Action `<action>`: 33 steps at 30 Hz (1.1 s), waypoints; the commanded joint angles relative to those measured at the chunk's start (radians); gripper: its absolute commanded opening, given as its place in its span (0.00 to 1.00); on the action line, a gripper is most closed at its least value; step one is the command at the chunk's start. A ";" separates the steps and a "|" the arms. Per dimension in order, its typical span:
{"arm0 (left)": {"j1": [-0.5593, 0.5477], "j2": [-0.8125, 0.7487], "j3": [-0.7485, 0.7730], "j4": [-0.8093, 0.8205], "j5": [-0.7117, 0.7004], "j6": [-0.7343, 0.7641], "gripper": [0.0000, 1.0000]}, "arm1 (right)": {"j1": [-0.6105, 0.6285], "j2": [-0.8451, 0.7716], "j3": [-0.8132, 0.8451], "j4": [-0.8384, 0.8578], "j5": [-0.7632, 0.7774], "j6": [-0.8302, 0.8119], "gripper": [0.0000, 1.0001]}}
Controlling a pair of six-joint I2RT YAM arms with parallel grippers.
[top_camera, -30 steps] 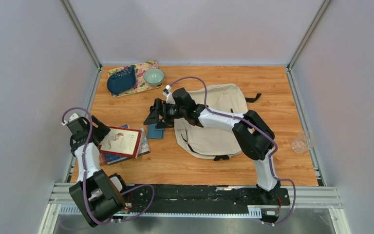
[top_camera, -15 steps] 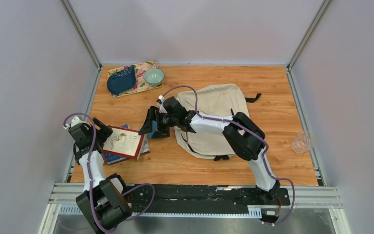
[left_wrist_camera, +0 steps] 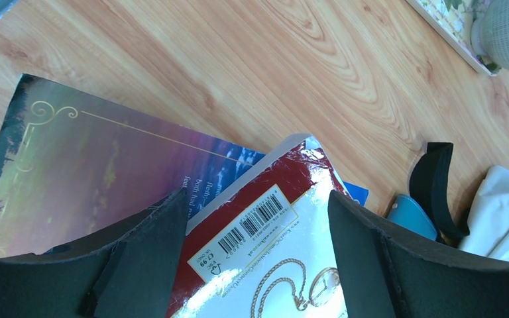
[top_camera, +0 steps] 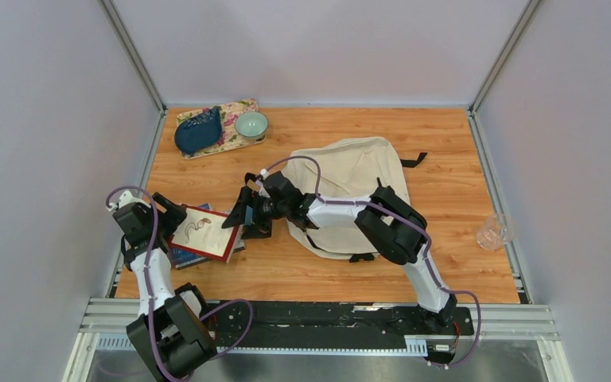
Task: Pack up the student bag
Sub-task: Pick up the book from the center of the board.
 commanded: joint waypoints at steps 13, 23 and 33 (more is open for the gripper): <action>0.000 0.016 -0.065 -0.113 0.104 -0.035 0.84 | 0.092 0.019 -0.138 0.326 0.212 0.191 0.64; 0.000 0.008 -0.076 -0.097 0.154 -0.034 0.75 | 0.085 0.024 -0.126 0.361 0.200 0.185 0.50; 0.000 -0.038 -0.071 -0.082 0.239 -0.038 0.69 | 0.049 -0.128 -0.226 0.323 0.273 0.091 0.00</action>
